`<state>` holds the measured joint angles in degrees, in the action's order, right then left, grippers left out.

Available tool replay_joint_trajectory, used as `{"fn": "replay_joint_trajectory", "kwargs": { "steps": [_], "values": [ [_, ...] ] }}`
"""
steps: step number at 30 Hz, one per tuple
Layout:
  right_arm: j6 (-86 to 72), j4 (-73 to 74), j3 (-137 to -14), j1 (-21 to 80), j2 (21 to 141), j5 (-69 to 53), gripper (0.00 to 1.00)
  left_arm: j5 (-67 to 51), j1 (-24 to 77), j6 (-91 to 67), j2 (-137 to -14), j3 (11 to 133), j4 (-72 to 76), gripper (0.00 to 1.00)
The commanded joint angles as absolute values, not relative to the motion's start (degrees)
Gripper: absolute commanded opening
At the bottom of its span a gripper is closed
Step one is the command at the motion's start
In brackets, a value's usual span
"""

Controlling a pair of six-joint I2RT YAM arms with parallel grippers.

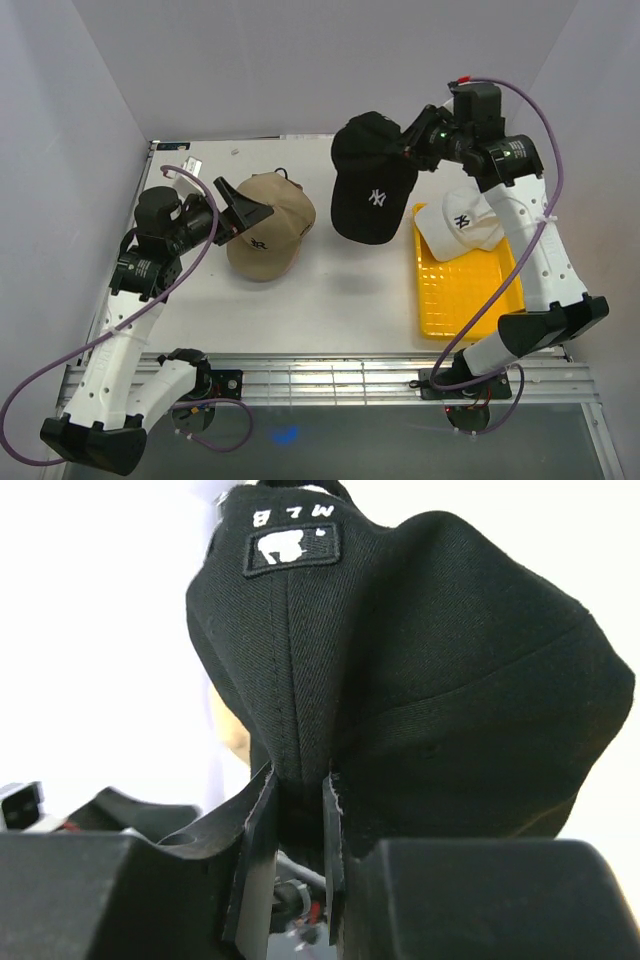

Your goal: Stack the hats

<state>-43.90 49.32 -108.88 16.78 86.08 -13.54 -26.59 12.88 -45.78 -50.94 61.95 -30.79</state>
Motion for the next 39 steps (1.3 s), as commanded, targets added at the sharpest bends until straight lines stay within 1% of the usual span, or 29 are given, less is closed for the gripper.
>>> {"fn": "replay_joint_trajectory", "kwargs": {
  "steps": [1, 9, 13, 23, 33, 39],
  "values": [
    [-52.7, 44.6, -112.7, 24.1, 87.9, -8.0, 0.08, -26.2, 13.2, -45.6, -49.6, 60.7, -27.5, 0.98],
    [-59.6, 42.6, -121.6, 34.4, 94.3, -3.0, 0.08, -24.6, 13.2, -42.1, -49.0, 57.6, -26.6, 0.98],
    [-61.3, 40.8, -121.8, 37.7, 95.3, -2.4, 0.08, -25.1, 13.2, -41.0, -48.9, 56.6, -25.0, 0.98],
    [-63.7, 37.2, -119.3, 39.6, 94.8, -3.2, 0.08, -29.4, 13.2, -43.5, -49.2, 52.0, -18.2, 0.98],
    [-66.0, 34.1, -118.0, 42.4, 95.4, -3.0, 0.08, -29.5, 13.2, -45.6, -48.3, 50.1, -16.9, 0.98],
    [-67.2, 33.0, -117.6, 43.8, 94.9, -1.3, 0.08, -29.6, 13.2, -50.3, -45.5, 46.8, -15.3, 0.98]
  ]
}}
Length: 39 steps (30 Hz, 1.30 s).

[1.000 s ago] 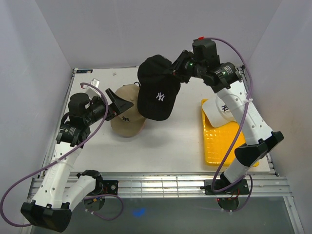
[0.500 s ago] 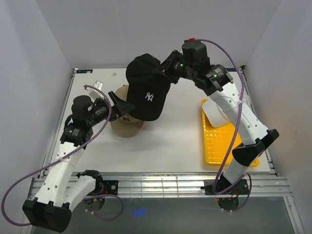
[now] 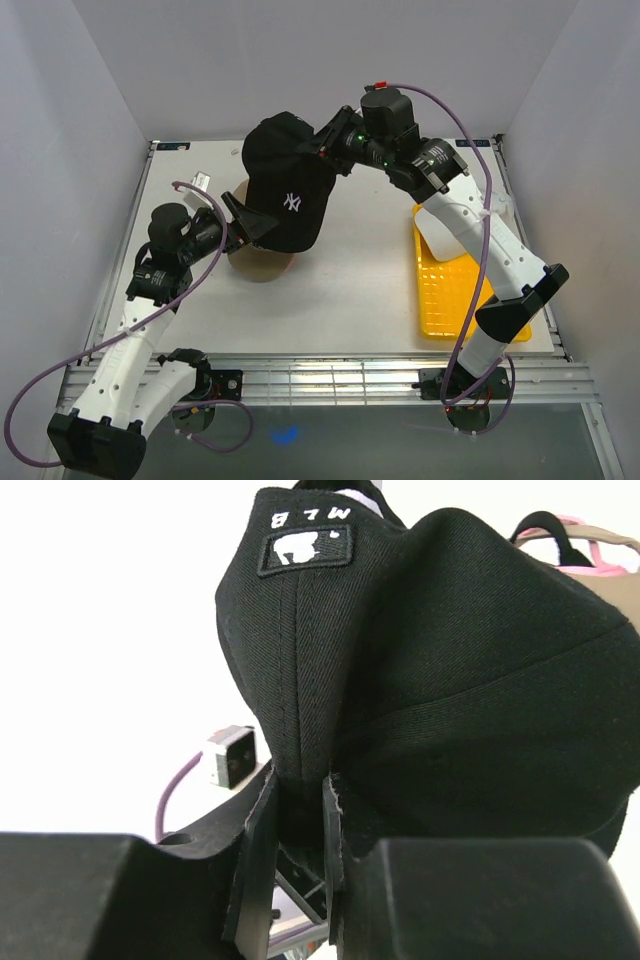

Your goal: Stack the hats

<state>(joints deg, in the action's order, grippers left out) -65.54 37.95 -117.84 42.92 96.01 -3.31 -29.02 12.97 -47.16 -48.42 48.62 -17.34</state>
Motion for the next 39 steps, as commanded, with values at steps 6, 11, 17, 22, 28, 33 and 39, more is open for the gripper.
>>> {"fn": "replay_joint_trajectory", "kwargs": {
  "steps": [6, 11, 17, 22, 28, 33, 39],
  "values": [
    [-69.0, 30.4, -114.8, 44.8, 93.3, -0.3, 0.08, -25.5, 13.2, -55.2, -39.8, 42.7, -14.2, 0.98],
    [-70.5, 30.0, -112.9, 46.3, 91.9, 3.4, 0.08, -23.7, 13.3, -59.7, -35.4, 40.3, -12.5, 0.95],
    [-73.5, 25.7, -107.2, 48.1, 88.7, 7.6, 0.08, -22.6, 13.2, -62.7, -31.6, 37.9, -12.6, 0.93],
    [-75.0, 24.1, -105.6, 50.7, 88.2, 10.3, 0.08, -21.4, 13.2, -65.6, -30.1, 35.6, -12.5, 0.90],
    [-76.1, 22.8, -104.7, 52.7, 88.1, 12.2, 0.08, -19.5, 13.2, -69.2, -28.0, 34.9, -12.2, 0.77],
    [-76.7, 21.4, -102.3, 53.3, 86.9, 13.0, 0.08, -17.1, 13.3, -70.5, -26.2, 36.3, -14.1, 0.62],
    [-74.6, 22.2, -102.8, 53.3, 87.9, 13.4, 0.08, -14.4, 13.2, -70.1, -27.1, 39.5, -18.0, 0.45]
  ]
}}
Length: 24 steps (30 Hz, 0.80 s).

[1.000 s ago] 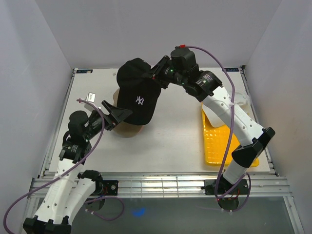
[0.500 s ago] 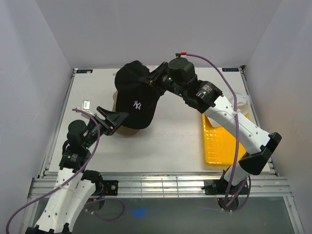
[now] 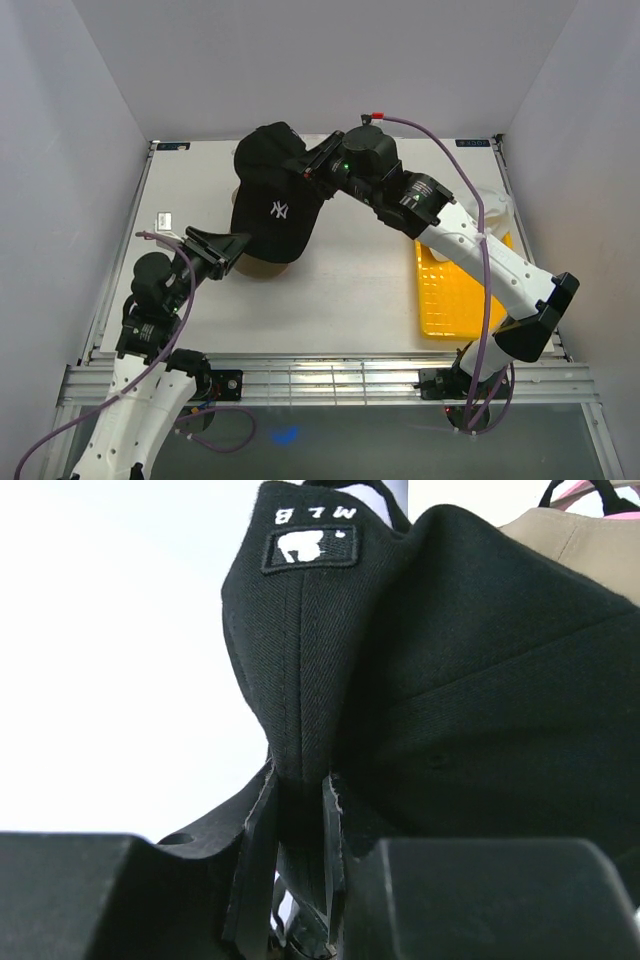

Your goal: Stack the hats

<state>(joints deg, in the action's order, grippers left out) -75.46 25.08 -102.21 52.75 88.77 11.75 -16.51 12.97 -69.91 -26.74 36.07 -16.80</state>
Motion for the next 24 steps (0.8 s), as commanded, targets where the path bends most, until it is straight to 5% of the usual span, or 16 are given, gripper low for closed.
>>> {"fn": "replay_joint_trajectory", "kwargs": {
  "steps": [1, 12, 14, 15, 24],
  "values": [
    [-74.2, 23.0, -103.6, 53.3, 88.6, 13.5, 0.08, -13.9, 13.2, -70.1, -27.5, 39.8, -18.9, 0.42],
    [-66.3, 29.8, -110.5, 53.2, 93.7, 15.0, 0.08, -10.7, 13.2, -70.9, -34.2, 45.9, -26.0, 0.23],
    [-63.4, 33.3, -113.7, 53.2, 96.3, 16.0, 0.08, -10.4, 13.2, -72.5, -35.0, 46.9, -28.0, 0.15],
    [-62.2, 33.8, -115.8, 53.2, 97.0, 16.1, 0.08, -10.0, 13.2, -73.3, -35.4, 47.5, -29.3, 0.02],
    [-53.6, 36.3, -118.4, 51.4, 100.1, 16.7, 0.08, -13.6, 13.2, -81.9, -38.1, 47.6, -26.3, 0.00]
  ]
}}
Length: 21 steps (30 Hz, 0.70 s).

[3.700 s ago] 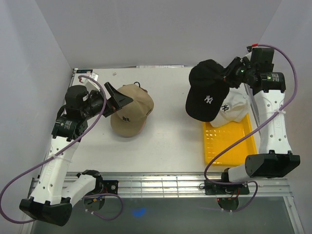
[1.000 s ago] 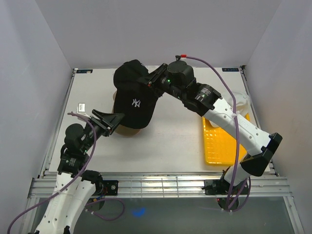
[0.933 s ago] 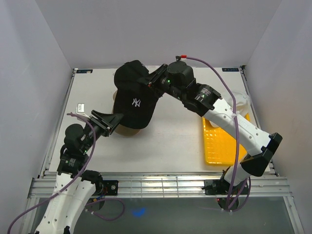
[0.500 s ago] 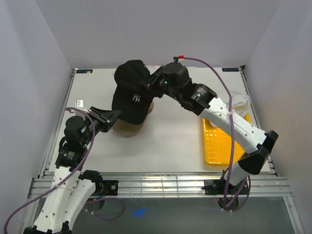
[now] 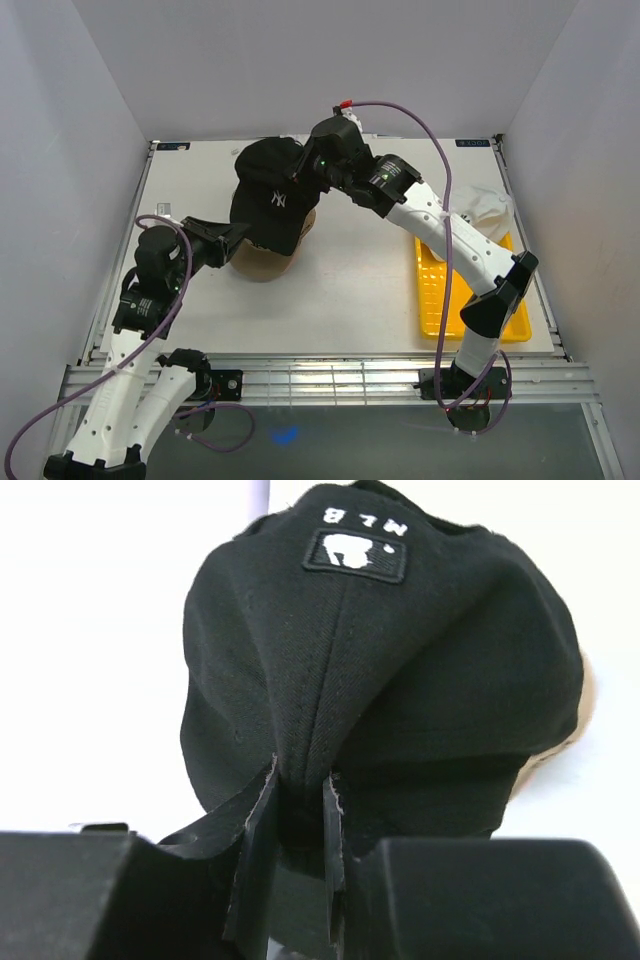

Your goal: Stack the hats

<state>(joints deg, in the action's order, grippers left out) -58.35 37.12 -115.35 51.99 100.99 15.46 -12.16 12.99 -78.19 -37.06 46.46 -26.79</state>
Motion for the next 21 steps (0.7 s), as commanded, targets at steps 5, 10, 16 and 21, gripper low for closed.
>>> {"fn": "replay_joint_trajectory", "kwargs": {
  "steps": [5, 10, 16, 21],
  "values": [
    [-48.8, 36.3, -120.6, 50.1, 100.8, 15.7, 0.15, -12.7, 13.2, -85.4, -37.5, 47.6, -24.6, 0.00],
    [-44.1, 36.0, -124.6, 49.5, 102.7, 14.0, 0.32, -13.2, 13.1, -90.1, -37.4, 46.4, -21.3, 0.00],
    [-38.9, 33.9, -127.2, 49.4, 104.7, 9.1, 0.43, -11.3, 13.1, -95.4, -35.4, 44.0, -19.7, 0.00],
    [-33.8, 32.3, -127.4, 49.3, 106.0, 6.5, 0.47, -10.9, 13.1, -100.8, -31.7, 38.3, -16.3, 0.00]
  ]
}}
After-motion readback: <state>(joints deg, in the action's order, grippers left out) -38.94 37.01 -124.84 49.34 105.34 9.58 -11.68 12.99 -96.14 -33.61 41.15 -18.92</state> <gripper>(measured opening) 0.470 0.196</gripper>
